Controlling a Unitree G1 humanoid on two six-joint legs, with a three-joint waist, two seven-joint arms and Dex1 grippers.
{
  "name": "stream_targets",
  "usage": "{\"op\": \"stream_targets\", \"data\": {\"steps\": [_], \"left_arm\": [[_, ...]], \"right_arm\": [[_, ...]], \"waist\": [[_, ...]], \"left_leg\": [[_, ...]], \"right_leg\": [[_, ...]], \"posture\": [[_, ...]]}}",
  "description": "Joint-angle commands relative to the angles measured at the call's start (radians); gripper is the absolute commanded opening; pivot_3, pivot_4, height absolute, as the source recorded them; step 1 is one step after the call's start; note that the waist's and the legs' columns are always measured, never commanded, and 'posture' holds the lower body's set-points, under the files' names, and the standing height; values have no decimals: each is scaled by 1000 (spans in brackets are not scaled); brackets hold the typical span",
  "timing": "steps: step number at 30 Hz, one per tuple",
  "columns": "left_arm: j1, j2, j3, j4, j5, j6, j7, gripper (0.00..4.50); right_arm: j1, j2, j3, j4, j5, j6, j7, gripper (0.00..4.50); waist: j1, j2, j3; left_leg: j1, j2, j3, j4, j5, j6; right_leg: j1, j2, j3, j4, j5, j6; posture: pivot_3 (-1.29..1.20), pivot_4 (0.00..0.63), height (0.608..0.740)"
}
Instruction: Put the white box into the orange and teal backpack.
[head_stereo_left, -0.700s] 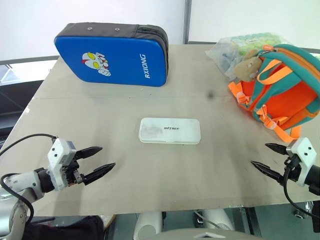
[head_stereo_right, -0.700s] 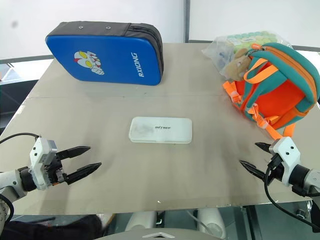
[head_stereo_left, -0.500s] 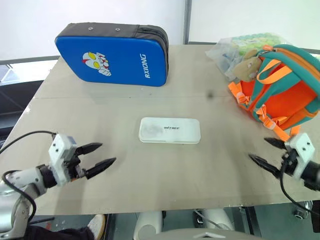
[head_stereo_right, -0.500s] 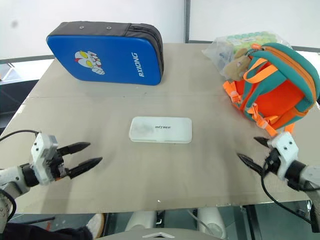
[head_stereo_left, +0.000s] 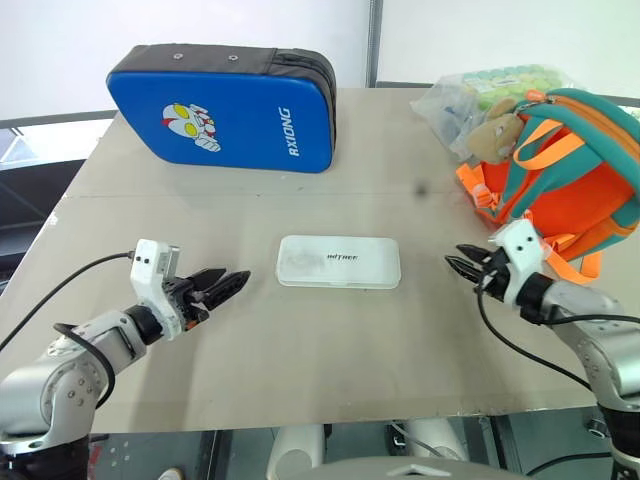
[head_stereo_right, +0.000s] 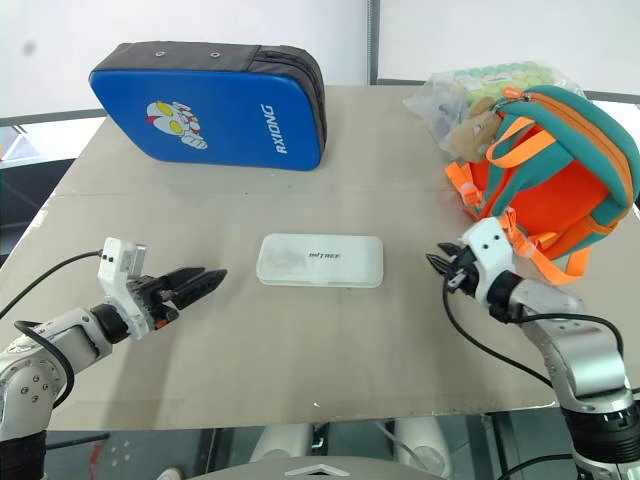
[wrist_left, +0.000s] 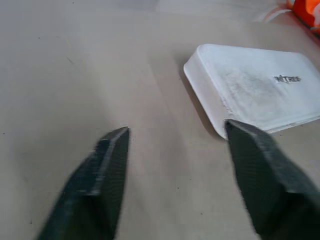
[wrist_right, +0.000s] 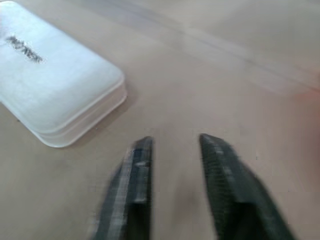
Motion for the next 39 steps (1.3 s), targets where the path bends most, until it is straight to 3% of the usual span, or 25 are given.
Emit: {"op": "stream_targets", "data": {"steps": [1,3,4,10,14,19,23,25,29,33,37,39], "left_arm": [[-37,-34,-64,-26,49,-2,78,1169],[-50,-54,-116,-35,81,-6,101,223],[-58,-65,-137,-35,94,-11,113,90],[-109,-111,-254,7,200,-82,130,90],[-108,-98,-326,-30,233,-109,71,90],[-36,-22,-356,-96,239,-121,-32,90],[28,-15,-337,-115,248,-144,-41,90],[58,-25,-259,-104,140,-79,-71,90],[90,26,-108,-6,20,28,-133,1088],[143,185,-24,110,-39,119,-292,2746],[33,271,-7,162,-264,376,-356,4474],[-62,251,-37,186,-321,471,-313,4474]], "right_arm": [[-38,-17,79,0,-85,1,-26,0],[-54,-15,137,12,-134,1,-38,0],[-62,-12,164,16,-152,3,-40,0],[-143,97,281,109,-216,12,-66,0],[-191,125,309,178,-219,-35,-6,0],[-128,25,286,61,-124,-23,162,0],[-68,-40,245,12,-109,-8,192,0],[-60,-43,221,19,-126,-1,157,0],[-43,-71,199,58,-170,-47,133,0],[-39,-79,167,61,-158,-55,137,0],[-70,-58,179,94,-178,-76,130,0],[-98,-45,196,104,-183,-85,139,0]], "waist": [[1,-1,0],[1,-1,-1],[1,-2,-1],[0,-2,-1],[-2,-3,-2],[0,-3,-2],[0,-3,-2],[0,-3,-2],[-1,-3,-2],[-4,-3,-2],[-3,-2,-2],[0,-2,-1]], "left_leg": [[0,0,0,0,0,0],[1,-1,0,1,0,0],[1,-1,0,1,0,0],[1,0,0,1,0,0],[1,0,0,1,0,0],[1,0,0,0,0,0],[1,0,0,-1,0,0],[1,0,0,-1,0,0],[1,1,0,1,0,0],[3,1,0,1,0,0],[3,2,0,0,0,0],[3,2,0,1,0,0]], "right_leg": [[0,0,0,0,0,0],[1,0,0,0,0,0],[1,0,1,0,0,0],[0,1,0,1,0,-1],[0,1,1,1,1,-1],[0,1,1,0,0,-1],[0,0,1,0,0,0],[0,0,1,0,0,0],[0,0,0,0,-1,2],[0,1,-1,1,-2,3],[-1,1,-1,1,-2,3],[-1,1,-1,1,-2,3]], "posture": [[0,150,740],[0,150,740],[0,150,740],[0,150,740],[0,150,740],[0,150,740],[0,150,740],[0,150,740],[0,150,740],[0,150,740],[0,150,740],[0,150,740]]}}
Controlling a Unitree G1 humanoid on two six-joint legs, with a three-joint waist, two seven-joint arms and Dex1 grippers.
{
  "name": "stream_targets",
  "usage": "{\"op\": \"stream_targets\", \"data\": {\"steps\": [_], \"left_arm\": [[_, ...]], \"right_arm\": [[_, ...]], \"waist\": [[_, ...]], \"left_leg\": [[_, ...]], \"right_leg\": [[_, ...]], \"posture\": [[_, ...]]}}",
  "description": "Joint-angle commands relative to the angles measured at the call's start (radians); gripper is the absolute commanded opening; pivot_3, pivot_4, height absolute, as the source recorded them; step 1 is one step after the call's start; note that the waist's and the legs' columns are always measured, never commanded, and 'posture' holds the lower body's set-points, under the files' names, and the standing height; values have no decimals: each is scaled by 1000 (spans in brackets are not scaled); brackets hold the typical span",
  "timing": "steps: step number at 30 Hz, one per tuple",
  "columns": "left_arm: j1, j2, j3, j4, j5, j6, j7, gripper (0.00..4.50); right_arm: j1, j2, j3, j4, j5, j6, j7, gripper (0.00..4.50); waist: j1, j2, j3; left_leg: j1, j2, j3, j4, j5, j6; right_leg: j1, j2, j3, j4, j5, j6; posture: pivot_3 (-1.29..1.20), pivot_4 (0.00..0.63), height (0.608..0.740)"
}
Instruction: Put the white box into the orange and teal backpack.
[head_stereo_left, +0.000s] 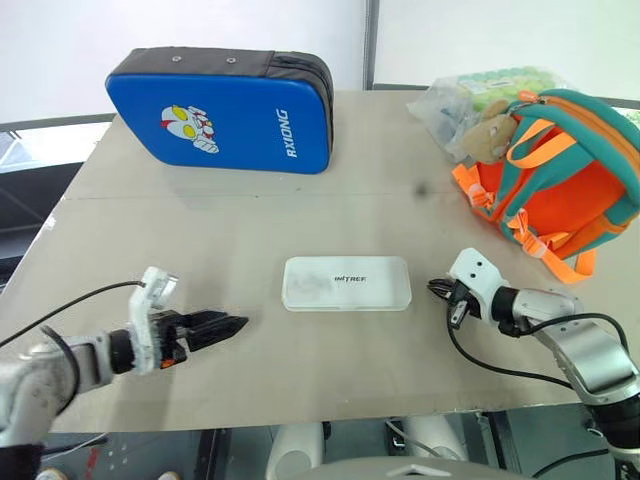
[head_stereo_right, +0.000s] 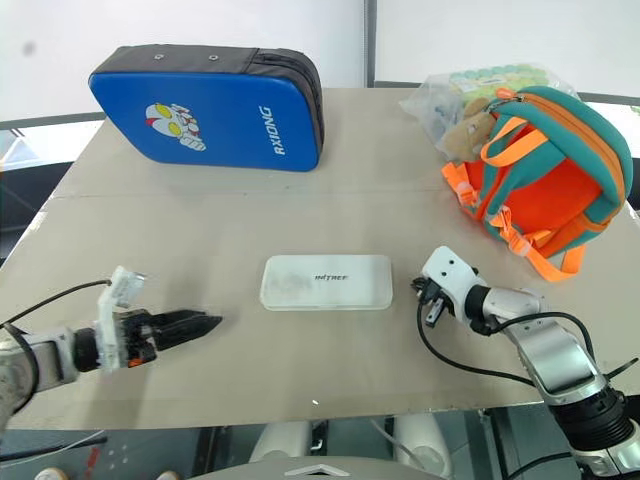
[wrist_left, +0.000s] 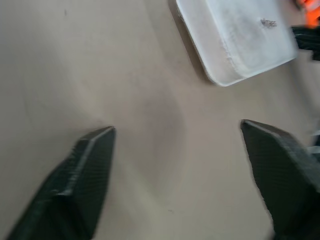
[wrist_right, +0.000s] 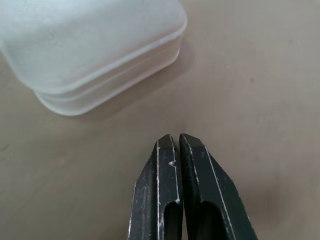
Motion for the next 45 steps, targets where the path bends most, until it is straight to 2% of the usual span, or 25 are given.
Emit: {"op": "stream_targets", "data": {"steps": [1,5,9,14,19,20,22,25,27,29,30,31,32,34,38,40,45], "left_arm": [[-132,-33,-30,31,-120,170,57,4474],[-289,-153,-95,114,-75,257,215,4474],[-382,-235,-160,173,6,250,302,4474],[-454,-305,-204,250,13,246,265,4474],[-453,-317,-233,241,12,257,210,4474],[-452,-322,-231,243,13,257,207,4071],[-455,-340,-215,255,16,255,209,3748],[-453,-360,-189,259,13,256,209,2343],[-449,-371,-172,255,10,253,216,1711],[-456,-398,-128,267,-9,249,237,1065],[-456,-407,-111,266,-14,246,242,1027],[-454,-419,-100,256,-14,234,251,1027],[-452,-425,-94,247,-14,227,256,1027],[-457,-456,-79,232,-14,197,278,1027],[-482,-497,-56,217,-34,176,309,1027],[-495,-506,-55,211,-37,167,323,1027],[-506,-501,-62,204,-35,156,330,1027]], "right_arm": [[-43,14,16,7,-20,-31,6,0],[-76,19,72,49,-55,-80,41,0],[-133,58,115,128,-72,-115,66,0],[-202,151,184,248,-92,-191,106,0],[-230,232,167,301,-91,-208,91,0],[-229,239,162,301,-93,-209,91,0],[-210,245,143,280,-95,-218,79,0],[-165,244,80,207,-74,-211,41,0],[-140,238,20,148,-60,-183,8,0],[-117,235,-117,62,28,-98,-26,0],[-103,233,-185,11,72,-60,-44,0],[-80,223,-272,-60,119,-12,-67,505],[-64,216,-324,-110,146,22,-84,763],[-55,245,-443,-190,182,93,-188,1640],[-127,357,-563,-255,255,196,-383,3691],[-173,420,-599,-269,296,238,-468,4469],[-232,532,-650,-293,370,294,-626,4500]], "waist": [[3,0,0],[3,-1,0],[1,-3,-1],[-1,-3,-2],[-2,-2,-4],[-2,-2,-4],[0,-2,-4],[4,-3,-4],[10,-3,-4],[10,-1,-3],[11,-1,-3],[12,-1,-3],[15,-1,-3],[16,-1,-3],[7,-1,-3],[-1,-1,-3],[-1,-1,-3]], "left_leg": [[0,0,0,0,0,0],[-1,-3,0,0,0,0],[-1,-3,0,0,0,0],[2,-3,0,0,0,0],[4,-2,-1,1,1,-1],[4,-2,-2,1,1,-1],[3,-2,-2,1,1,-1],[-1,-3,-3,0,1,-1],[-2,-3,-3,0,1,-1],[-1,-3,-3,0,1,-1],[-2,-4,-3,0,1,-1],[-2,-4,-3,1,1,-1],[-2,-4,-3,1,1,-1],[-1,-4,-3,1,1,-1],[-1,-3,-3,1,1,-1],[-1,-2,-3,1,1,-1],[-1,-2,-3,-1,1,-1]], "right_leg": [[0,-1,0,0,0,0],[1,-2,1,0,2,-3],[1,0,1,0,3,-3],[3,1,0,2,3,-4],[4,2,1,2,4,-6],[4,2,1,2,4,-6],[4,1,1,2,4,-6],[3,0,1,0,4,-5],[3,-1,0,0,4,-5],[3,-2,1,0,4,-5],[2,-2,1,0,4,-5],[2,-2,1,0,4,-5],[2,-2,1,0,4,-5],[3,-2,1,0,4,-5],[3,0,0,0,4,-6],[2,1,1,1,4,-6],[1,1,1,2,5,-5]], "posture": [[0,150,740],[0,150,740],[0,150,740],[0,150,740],[0,150,740],[0,150,740],[0,150,740],[0,150,740],[0,150,740],[0,150,740],[0,150,740],[0,150,740],[0,150,740],[0,150,740],[0,150,740],[0,150,740],[0,150,740]]}}
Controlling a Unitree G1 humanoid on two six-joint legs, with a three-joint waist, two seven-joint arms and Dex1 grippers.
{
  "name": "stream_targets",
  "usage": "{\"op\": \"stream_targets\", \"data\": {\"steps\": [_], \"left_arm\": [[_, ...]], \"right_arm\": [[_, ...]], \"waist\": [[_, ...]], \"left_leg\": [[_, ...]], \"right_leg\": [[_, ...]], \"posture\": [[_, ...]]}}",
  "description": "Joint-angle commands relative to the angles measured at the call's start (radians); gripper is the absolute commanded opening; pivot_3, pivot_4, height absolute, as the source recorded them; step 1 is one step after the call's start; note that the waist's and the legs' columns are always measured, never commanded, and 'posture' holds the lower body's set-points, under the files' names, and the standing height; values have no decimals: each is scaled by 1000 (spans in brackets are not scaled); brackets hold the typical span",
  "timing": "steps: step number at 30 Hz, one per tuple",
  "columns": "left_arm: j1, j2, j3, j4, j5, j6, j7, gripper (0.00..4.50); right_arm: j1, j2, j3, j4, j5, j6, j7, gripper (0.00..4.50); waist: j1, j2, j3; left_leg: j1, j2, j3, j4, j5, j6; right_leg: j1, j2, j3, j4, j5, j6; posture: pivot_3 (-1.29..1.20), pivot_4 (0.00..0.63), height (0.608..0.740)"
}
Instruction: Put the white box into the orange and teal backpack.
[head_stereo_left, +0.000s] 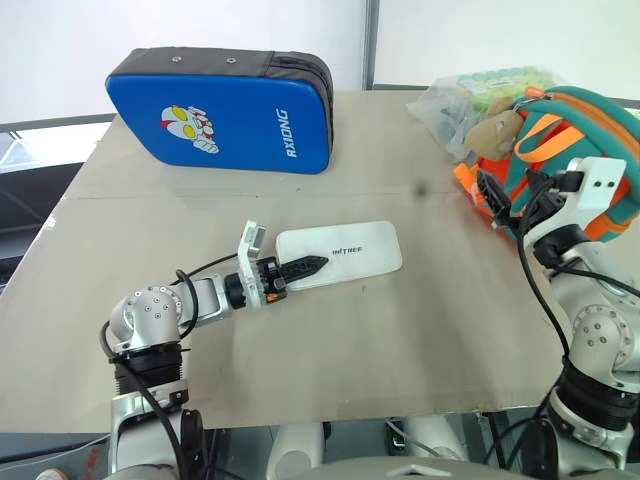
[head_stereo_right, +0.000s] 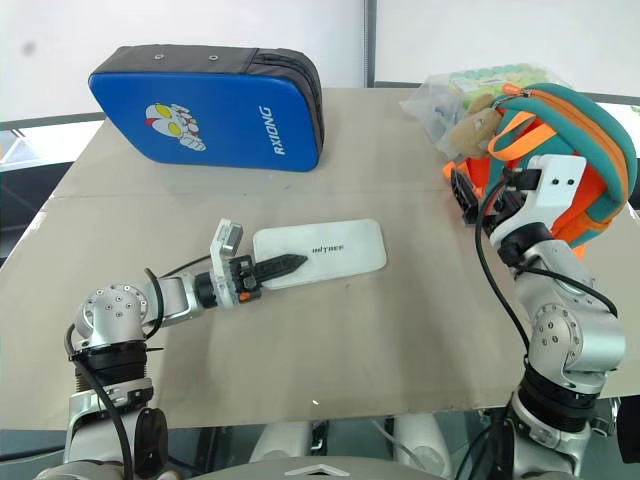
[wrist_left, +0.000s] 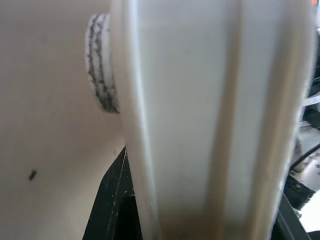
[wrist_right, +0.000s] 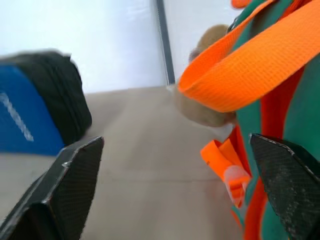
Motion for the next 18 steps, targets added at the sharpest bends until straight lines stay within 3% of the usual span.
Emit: {"op": "stream_targets", "data": {"steps": [1,5,10,14,18], "left_arm": [[-14,18,10,-38,-3,-31,-4,1027],[5,40,6,-56,5,-49,-12,1027],[32,53,12,-78,-5,-59,-13,1027],[49,62,-3,-86,5,-76,-23,1027],[54,59,-22,-86,13,-95,-28,1026]], "right_arm": [[-32,26,-47,-51,45,35,-112,4500],[1,-53,-79,-111,148,168,-105,4500],[112,-261,-186,-178,371,331,9,4500],[107,-367,-183,-62,299,303,-10,4500],[4,-367,-74,148,194,144,16,4500]], "waist": [[0,0,0],[3,1,0],[2,0,0],[-3,1,1],[-6,1,1]], "left_leg": [[-1,0,0,0,0,0],[-2,-1,0,-1,0,0],[-3,-1,0,-2,0,0],[0,-1,2,-2,0,0],[1,0,3,-1,0,0]], "right_leg": [[0,0,0,0,0,1],[-1,-1,0,-3,1,3],[-1,-3,-1,-4,-1,0],[0,-1,1,-3,-1,0],[0,0,1,-3,-2,1]], "posture": [[0,150,740],[0,150,740],[0,150,740],[0,150,740],[0,150,740]]}}
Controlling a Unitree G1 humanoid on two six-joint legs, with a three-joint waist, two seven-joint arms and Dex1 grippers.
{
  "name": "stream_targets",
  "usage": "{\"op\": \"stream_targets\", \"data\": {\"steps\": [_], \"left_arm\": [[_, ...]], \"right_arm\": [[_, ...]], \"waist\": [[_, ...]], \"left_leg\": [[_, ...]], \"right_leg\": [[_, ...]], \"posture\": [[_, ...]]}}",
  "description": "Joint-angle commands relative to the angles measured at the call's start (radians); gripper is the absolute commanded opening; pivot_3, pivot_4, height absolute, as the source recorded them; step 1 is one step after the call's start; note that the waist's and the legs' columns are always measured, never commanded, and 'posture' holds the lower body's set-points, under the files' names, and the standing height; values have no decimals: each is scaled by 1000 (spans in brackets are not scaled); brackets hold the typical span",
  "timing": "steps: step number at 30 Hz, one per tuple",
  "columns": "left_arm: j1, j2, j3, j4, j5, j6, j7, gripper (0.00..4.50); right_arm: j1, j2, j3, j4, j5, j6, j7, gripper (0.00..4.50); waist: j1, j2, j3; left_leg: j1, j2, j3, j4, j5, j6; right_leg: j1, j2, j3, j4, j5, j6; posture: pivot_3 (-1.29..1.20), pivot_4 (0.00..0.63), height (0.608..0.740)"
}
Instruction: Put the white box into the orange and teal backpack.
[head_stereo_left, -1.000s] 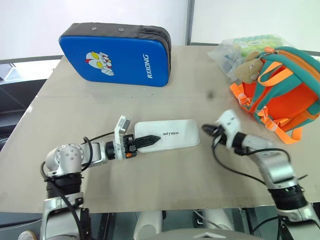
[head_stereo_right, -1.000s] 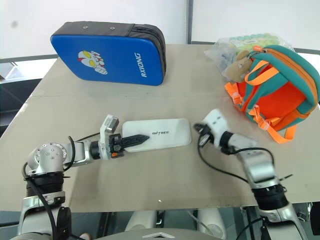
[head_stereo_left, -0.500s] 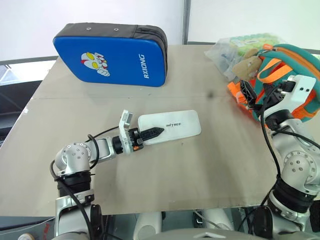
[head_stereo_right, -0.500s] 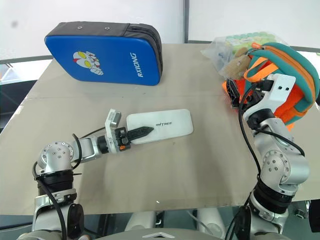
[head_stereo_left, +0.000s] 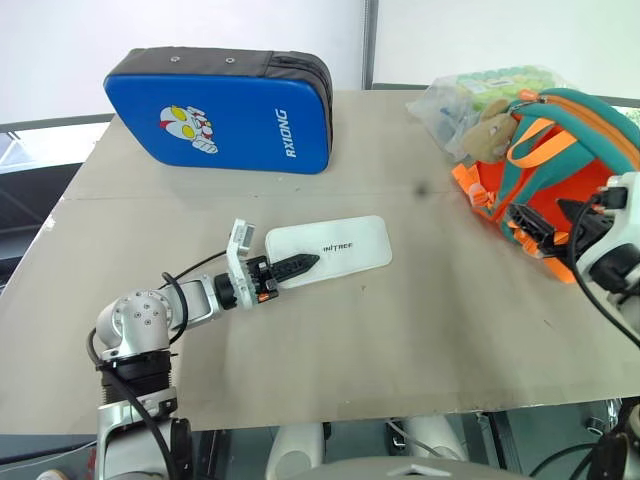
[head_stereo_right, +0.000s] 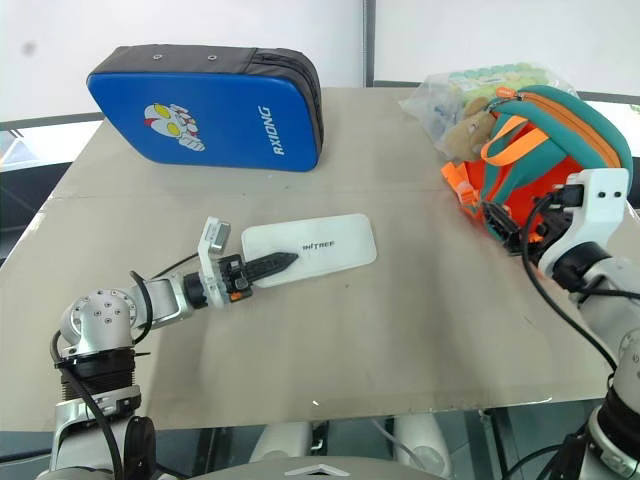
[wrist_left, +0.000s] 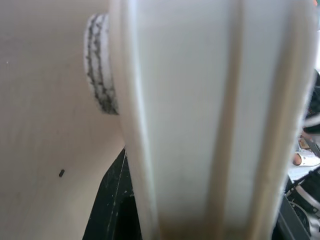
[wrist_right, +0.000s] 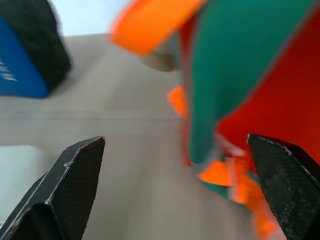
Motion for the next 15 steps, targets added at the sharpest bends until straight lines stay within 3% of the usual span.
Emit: {"op": "stream_targets", "data": {"steps": [1,5,8,15], "left_arm": [[5,10,-20,-36,15,-25,-5,1026],[2,10,-26,-39,19,-40,-8,1026],[8,18,-19,-50,20,-53,-6,1026],[17,-16,68,-115,-35,-136,14,1026]], "right_arm": [[-113,18,102,176,-84,-165,42,4500],[-237,38,219,431,-173,-331,137,4500],[-317,23,287,599,-255,-451,199,3687],[-356,-34,383,715,-348,-672,402,312]], "waist": [[-3,0,0],[-5,0,0],[2,0,0],[3,0,2]], "left_leg": [[0,0,0,0,0,0],[-1,0,1,0,0,0],[-3,0,2,0,0,0],[-4,0,1,-1,0,0]], "right_leg": [[0,0,1,0,0,0],[0,1,1,0,1,-2],[-1,1,-1,-1,2,0],[-1,0,-1,-3,3,3]], "posture": [[0,150,740],[0,150,740],[0,150,740],[0,150,740]]}}
